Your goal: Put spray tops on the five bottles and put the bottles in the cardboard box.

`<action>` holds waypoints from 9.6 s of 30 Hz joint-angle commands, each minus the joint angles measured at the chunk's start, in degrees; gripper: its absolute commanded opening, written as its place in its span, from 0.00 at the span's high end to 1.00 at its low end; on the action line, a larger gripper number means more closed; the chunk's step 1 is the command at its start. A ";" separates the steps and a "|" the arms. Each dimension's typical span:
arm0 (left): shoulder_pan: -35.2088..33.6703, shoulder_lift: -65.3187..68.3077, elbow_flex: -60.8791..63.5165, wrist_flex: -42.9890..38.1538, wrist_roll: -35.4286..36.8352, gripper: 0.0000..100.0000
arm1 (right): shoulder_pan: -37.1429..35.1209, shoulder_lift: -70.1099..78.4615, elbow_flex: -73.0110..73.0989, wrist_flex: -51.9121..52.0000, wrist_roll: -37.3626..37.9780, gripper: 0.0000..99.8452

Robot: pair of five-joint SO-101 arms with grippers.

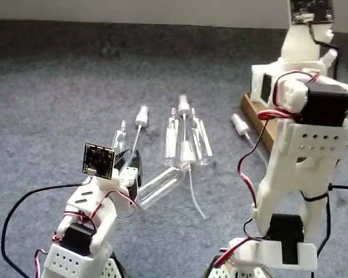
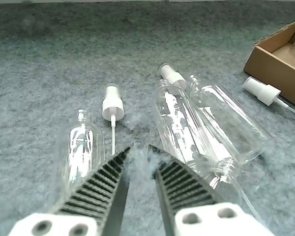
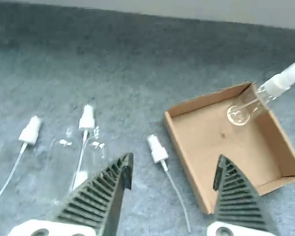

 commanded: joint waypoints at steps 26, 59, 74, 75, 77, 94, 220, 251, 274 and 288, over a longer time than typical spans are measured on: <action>-0.57 -0.66 -0.57 -0.88 -0.62 0.99 | -14.46 -5.23 55.16 -45.76 0.44 0.77; 2.95 -0.66 0.48 -0.88 -5.71 0.99 | -15.78 45.41 -8.31 -10.59 -8.35 0.77; 3.03 -0.66 2.15 -1.14 -5.80 0.99 | -15.78 55.60 -13.14 -8.75 -8.18 0.77; 3.03 -0.66 2.15 -1.14 -5.80 0.99 | -15.78 55.52 -13.14 -8.66 -8.18 0.77; 3.03 -0.66 2.15 -1.14 -5.80 0.99 | -15.78 55.43 -13.23 -8.66 -8.26 0.77; 3.12 -0.66 2.15 -1.14 -5.80 0.99 | -17.01 55.52 -13.23 -2.07 -8.35 0.68; 3.12 -0.66 2.24 -0.88 -5.80 0.99 | -17.98 56.57 -13.05 -2.77 2.37 0.75; 3.12 -0.66 2.33 -0.88 -5.80 0.99 | -11.47 59.30 -28.44 1.01 2.20 0.82; 3.12 -0.57 2.24 -0.88 -5.80 0.99 | -9.71 3.21 1.54 0.92 2.46 0.82; 3.12 -0.48 1.54 -0.79 -8.97 0.99 | -9.71 -26.33 24.22 -3.74 2.37 0.82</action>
